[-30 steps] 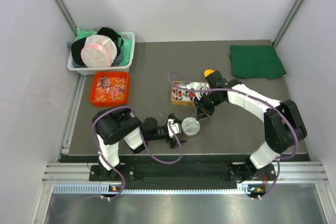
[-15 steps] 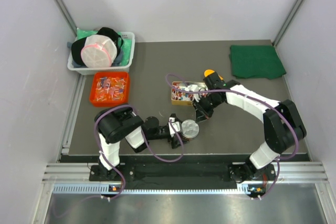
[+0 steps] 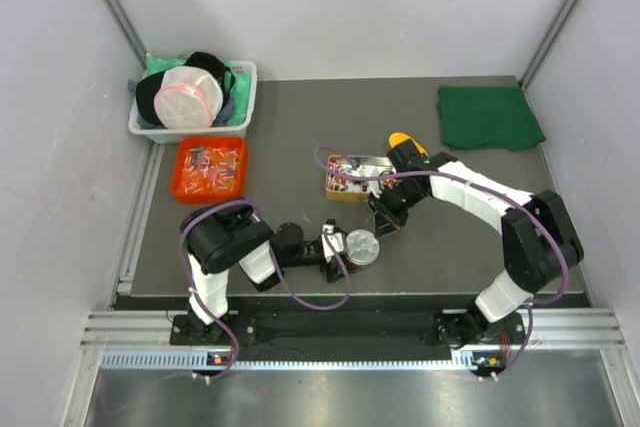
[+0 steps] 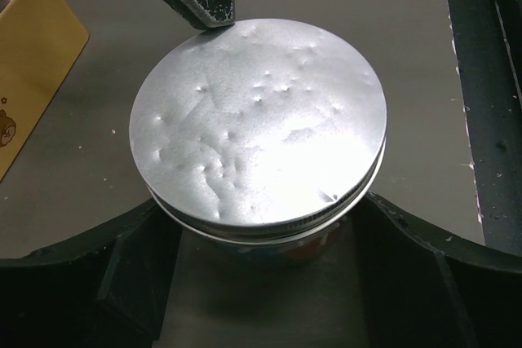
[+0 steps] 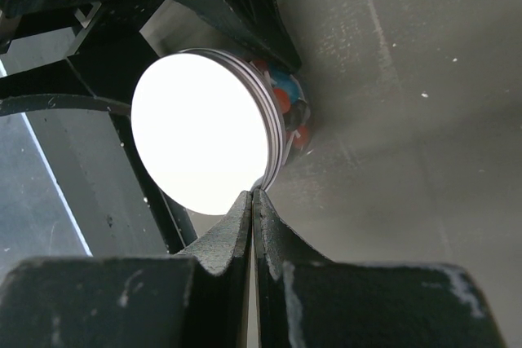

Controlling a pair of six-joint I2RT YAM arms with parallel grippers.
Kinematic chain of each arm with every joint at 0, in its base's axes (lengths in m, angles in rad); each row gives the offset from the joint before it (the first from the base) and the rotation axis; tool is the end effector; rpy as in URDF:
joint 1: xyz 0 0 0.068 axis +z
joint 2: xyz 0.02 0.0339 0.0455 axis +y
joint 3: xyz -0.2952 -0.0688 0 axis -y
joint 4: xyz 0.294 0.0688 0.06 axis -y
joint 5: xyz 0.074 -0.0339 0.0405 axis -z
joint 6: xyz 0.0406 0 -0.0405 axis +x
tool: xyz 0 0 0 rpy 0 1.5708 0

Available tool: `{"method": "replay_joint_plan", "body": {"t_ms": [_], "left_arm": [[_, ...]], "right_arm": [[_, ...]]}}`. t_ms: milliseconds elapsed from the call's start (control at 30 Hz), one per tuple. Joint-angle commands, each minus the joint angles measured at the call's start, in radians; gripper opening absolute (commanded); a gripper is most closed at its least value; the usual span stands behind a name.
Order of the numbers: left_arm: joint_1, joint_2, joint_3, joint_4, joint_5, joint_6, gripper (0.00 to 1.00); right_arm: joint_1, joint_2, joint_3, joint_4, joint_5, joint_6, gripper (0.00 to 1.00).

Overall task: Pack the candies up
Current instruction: Screw the bottle lid onto the packing bottle.

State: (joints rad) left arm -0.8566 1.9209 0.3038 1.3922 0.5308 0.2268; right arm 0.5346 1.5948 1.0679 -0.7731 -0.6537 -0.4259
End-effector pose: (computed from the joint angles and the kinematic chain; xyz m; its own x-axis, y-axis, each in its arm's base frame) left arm 0.1638 -0.2204 0.0700 0.0769 0.2074 -0.9752 0.9828 0.1492 0.1092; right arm 0.2798 0.1944 0.2103 -0.5301 -0.6950 -0.4857 -0.8383 0.3438 0.4231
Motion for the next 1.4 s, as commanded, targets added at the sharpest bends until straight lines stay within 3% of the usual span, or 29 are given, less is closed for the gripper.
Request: {"method": "replay_joint_plan", "body": {"t_ms": [0, 267, 700, 767, 800, 833, 1167, 1367], "left_arm": [[0.002, 0.018, 0.000, 0.238, -0.083, 0.055, 0.73], [0.002, 0.021, 0.004, 0.234, -0.109, 0.062, 0.73], [0.002, 0.024, -0.003, 0.245, -0.100, 0.071, 0.74], [0.002, 0.024, -0.003, 0.245, -0.095, 0.071, 0.74], [0.002, 0.024, -0.003, 0.246, -0.094, 0.071, 0.74], [0.002, 0.026, -0.005, 0.248, -0.092, 0.071, 0.74], [0.002, 0.027, -0.008, 0.252, -0.078, 0.074, 0.74], [0.002, 0.027, -0.006, 0.249, -0.084, 0.075, 0.74]], "right_arm": [[0.025, -0.001, 0.010, -0.095, -0.034, -0.039, 0.00], [0.041, -0.004, 0.003, -0.133, -0.069, -0.059, 0.00], [-0.025, -0.124, 0.026, -0.117, 0.028, -0.057, 0.00], [-0.031, -0.114, 0.038, -0.094, 0.054, -0.066, 0.02], [-0.035, -0.104, 0.050, -0.085, 0.057, -0.066, 0.19], [-0.036, -0.078, 0.059, -0.077, 0.043, -0.068, 0.22], [-0.035, 0.137, 0.245, -0.043, -0.118, -0.074, 0.23], [-0.007, 0.157, 0.244, -0.037, -0.133, -0.086, 0.23]]}}
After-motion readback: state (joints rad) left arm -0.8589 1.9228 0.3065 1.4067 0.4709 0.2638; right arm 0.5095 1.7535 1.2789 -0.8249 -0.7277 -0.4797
